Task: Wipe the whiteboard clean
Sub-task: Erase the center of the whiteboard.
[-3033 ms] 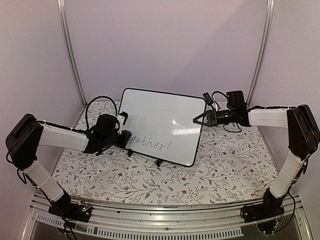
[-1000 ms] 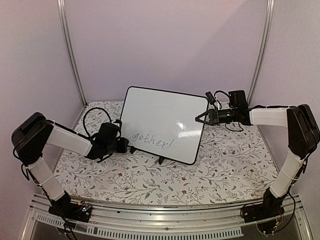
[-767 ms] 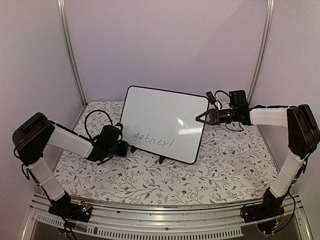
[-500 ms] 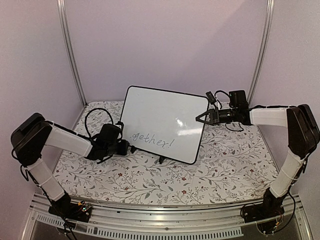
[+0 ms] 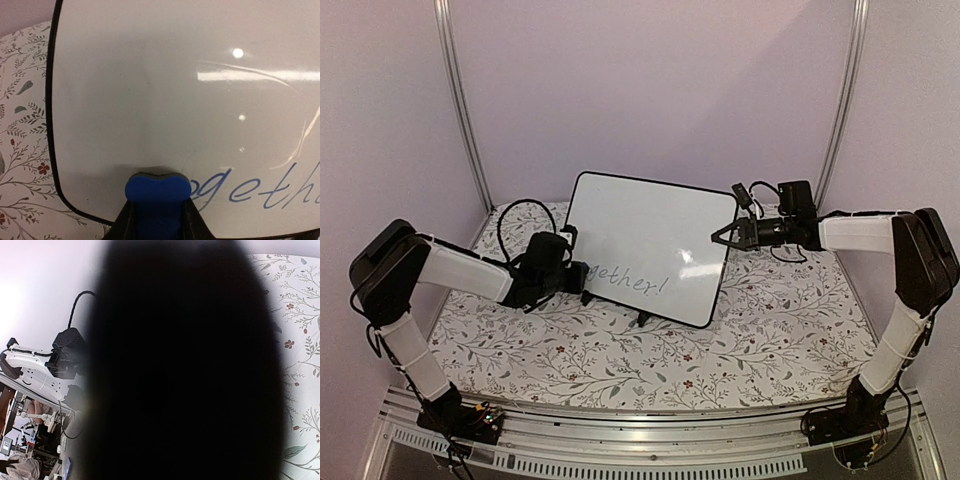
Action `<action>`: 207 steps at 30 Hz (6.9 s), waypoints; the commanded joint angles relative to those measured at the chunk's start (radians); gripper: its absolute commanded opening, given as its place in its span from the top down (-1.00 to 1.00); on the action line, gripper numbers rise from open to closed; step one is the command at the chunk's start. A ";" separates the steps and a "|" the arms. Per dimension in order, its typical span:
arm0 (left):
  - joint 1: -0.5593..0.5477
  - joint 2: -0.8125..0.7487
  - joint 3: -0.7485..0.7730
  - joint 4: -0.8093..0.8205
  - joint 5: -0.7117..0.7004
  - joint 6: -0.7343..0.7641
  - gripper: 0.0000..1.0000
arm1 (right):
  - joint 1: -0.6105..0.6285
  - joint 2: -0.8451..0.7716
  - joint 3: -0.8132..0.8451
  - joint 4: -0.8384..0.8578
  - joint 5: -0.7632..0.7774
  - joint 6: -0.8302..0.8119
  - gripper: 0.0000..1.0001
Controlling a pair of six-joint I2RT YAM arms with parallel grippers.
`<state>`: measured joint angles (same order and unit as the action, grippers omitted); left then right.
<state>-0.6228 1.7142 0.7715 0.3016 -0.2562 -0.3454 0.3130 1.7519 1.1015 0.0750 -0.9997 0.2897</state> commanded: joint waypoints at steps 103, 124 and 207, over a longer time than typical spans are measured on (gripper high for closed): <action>-0.100 0.094 -0.137 0.384 -0.142 -0.070 1.00 | 0.041 0.027 -0.024 -0.090 -0.038 -0.001 1.00; -0.122 0.274 -0.140 0.678 -0.493 -0.109 1.00 | 0.050 0.039 -0.024 -0.083 -0.049 0.005 1.00; 0.007 0.258 -0.126 0.412 -0.257 -0.211 1.00 | 0.049 0.035 -0.018 -0.104 -0.037 -0.010 1.00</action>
<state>-0.6655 1.9308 0.6712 0.9451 -0.4702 -0.5587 0.3233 1.7687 1.1007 0.1169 -0.9730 0.3145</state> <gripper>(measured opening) 0.239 0.043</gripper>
